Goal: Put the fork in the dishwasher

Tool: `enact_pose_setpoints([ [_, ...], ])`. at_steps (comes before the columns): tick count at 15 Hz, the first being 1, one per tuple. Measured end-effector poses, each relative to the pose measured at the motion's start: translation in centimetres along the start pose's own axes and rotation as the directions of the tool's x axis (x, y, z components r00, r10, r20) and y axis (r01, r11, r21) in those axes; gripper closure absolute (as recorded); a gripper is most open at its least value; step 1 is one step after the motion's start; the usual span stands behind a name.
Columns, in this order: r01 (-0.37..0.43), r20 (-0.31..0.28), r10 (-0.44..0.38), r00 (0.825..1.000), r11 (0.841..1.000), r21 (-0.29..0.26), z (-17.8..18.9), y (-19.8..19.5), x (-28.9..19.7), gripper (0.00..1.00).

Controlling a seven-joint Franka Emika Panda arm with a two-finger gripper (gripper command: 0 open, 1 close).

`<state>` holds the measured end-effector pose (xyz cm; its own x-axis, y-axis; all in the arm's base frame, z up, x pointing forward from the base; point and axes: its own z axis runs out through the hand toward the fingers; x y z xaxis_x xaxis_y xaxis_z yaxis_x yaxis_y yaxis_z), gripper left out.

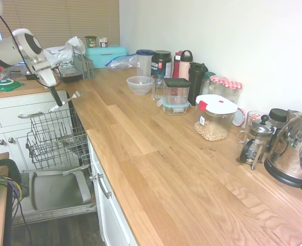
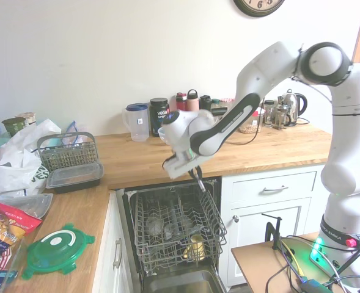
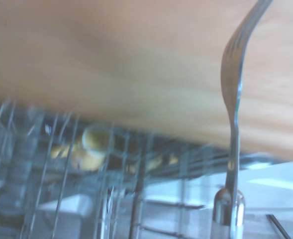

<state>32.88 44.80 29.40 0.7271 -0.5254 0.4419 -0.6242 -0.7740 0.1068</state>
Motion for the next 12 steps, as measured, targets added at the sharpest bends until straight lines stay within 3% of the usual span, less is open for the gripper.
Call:
enact_pose_setpoints([
  [5,0.046,-0.029,-0.047,0.998,0.998,-0.05,4.5,-5.9,-5.3,1.0],
  [12,0.038,-0.027,-0.04,0.999,0.997,-0.066,5.1,-7.0,-4.3,1.0],
])
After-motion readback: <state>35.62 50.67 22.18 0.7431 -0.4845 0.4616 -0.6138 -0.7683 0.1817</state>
